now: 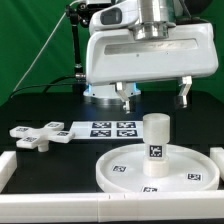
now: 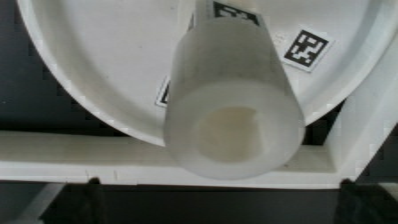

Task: Assemble round table

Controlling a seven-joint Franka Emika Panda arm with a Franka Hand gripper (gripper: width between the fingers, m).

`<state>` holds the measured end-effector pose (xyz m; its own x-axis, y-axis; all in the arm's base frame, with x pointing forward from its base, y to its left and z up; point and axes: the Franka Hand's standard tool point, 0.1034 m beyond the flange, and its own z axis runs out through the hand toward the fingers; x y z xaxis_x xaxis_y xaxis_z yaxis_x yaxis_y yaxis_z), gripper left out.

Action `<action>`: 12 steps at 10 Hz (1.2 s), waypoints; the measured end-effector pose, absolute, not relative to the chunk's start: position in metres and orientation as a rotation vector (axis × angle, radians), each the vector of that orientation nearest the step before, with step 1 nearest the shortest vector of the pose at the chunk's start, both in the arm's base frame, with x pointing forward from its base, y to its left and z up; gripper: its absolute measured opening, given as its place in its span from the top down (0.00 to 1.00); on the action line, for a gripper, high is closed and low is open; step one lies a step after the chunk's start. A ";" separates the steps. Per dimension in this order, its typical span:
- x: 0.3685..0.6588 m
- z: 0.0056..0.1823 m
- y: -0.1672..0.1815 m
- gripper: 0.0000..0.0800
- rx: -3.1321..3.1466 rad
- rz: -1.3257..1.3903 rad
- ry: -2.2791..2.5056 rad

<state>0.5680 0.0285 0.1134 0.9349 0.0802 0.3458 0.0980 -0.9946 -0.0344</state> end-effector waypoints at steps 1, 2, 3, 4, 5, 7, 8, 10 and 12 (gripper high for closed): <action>0.568 0.113 0.030 0.19 -3.039 -0.515 -0.143; 0.567 0.112 0.028 0.19 -3.040 -0.512 -0.143; 0.563 0.107 0.021 0.19 -3.047 -0.447 -0.153; 0.556 0.106 0.021 0.19 -3.044 -0.291 -0.159; 0.557 0.110 0.022 0.19 -3.031 -0.171 -0.166; 0.556 0.107 0.025 0.19 -3.015 -0.037 -0.181; 0.552 0.106 0.029 0.19 -3.000 0.076 -0.189; 0.556 0.106 0.030 0.19 -2.993 0.098 -0.194; 0.559 0.103 0.030 0.19 -3.009 0.083 -0.237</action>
Offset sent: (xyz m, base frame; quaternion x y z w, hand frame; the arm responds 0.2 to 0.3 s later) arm -0.0062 -0.0234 0.0045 -0.0084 -0.2056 -0.0283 0.9782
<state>0.5586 0.0299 0.1034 0.9862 0.1593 -0.0454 0.1526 -0.9803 -0.1252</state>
